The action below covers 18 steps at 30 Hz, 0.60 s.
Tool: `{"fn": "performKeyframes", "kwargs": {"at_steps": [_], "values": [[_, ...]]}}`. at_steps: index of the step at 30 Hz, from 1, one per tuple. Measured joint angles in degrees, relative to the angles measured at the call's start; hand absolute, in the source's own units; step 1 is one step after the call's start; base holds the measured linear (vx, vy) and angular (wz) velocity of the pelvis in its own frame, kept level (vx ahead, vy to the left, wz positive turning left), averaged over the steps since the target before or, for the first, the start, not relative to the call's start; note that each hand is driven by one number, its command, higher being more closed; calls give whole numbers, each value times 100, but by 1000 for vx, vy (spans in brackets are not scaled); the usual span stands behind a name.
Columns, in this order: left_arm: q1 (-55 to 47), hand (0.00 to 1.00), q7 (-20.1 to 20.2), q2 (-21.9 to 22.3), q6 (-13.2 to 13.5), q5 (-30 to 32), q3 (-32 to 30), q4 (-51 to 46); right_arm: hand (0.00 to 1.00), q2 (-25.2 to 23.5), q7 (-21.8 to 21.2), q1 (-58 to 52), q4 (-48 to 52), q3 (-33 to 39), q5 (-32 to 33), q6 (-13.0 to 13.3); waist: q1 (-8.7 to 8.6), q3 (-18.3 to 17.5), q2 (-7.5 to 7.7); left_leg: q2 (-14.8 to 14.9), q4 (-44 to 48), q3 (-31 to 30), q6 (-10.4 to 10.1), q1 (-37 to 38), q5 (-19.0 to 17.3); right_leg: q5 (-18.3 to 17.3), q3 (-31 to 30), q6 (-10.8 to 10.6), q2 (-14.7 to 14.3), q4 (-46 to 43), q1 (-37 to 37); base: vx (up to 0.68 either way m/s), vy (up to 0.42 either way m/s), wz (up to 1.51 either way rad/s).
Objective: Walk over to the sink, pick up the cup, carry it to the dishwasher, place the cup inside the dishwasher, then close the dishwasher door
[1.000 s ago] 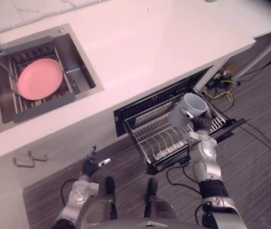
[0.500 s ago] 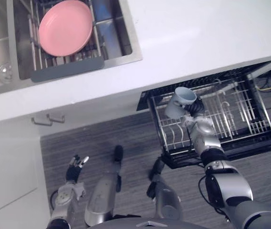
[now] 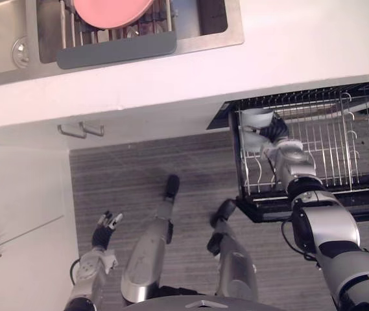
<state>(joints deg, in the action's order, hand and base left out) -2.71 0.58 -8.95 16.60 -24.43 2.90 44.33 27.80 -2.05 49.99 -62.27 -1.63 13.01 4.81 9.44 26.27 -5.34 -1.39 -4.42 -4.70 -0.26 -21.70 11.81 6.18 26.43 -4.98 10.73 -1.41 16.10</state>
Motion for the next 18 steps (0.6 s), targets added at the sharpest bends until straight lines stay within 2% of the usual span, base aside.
{"fn": "performKeyframes", "kwargs": {"at_steps": [5,7,10,13,14,16,18], "values": [[0,0,-10,-7,-82,3,-9,-242,0,-16,6,13,62,-46,-11,33,-16,8,16,34,1,10,-1,46,10,2,0,5,-33,11,-46,19,-34,-2],[0,0,-12,-26,-125,4,-62,-344,0,-14,18,-59,363,-40,4,64,-42,43,74,72,2,35,1,161,9,2,-14,7,-77,43,-170,32,-50,-3],[-6,0,-14,-149,-201,12,-80,-371,0,-20,125,-465,1398,-4,23,240,-43,48,208,141,1,104,-27,317,-23,0,-52,23,-153,94,-317,23,-49,-9],[-85,0,-15,-200,-312,112,-358,-298,0,-241,222,-1349,2604,114,132,314,-98,-32,502,224,-2,268,-54,482,-87,-38,-194,106,-234,152,-410,51,-68,-29],[-206,0,-15,-208,-318,179,-536,-267,0,-539,222,-1821,3144,266,146,352,-187,-143,684,250,-1,369,-64,537,-121,-22,-290,107,-266,180,-420,71,-47,-33],[-306,0,-21,-217,-362,278,-699,-148,0,-933,202,-2560,3923,443,231,397,-345,-326,906,272,-2,488,-62,652,-160,-3,-404,74,-291,208,-478,111,-57,-35],[-324,0,-31,-207,-407,434,-758,-29,0,-1143,108,-3214,4426,569,253,459,-500,-506,1027,283,-2,579,-73,788,-221,-11,-471,65,-300,221,-580,99,-34,-30]]}}
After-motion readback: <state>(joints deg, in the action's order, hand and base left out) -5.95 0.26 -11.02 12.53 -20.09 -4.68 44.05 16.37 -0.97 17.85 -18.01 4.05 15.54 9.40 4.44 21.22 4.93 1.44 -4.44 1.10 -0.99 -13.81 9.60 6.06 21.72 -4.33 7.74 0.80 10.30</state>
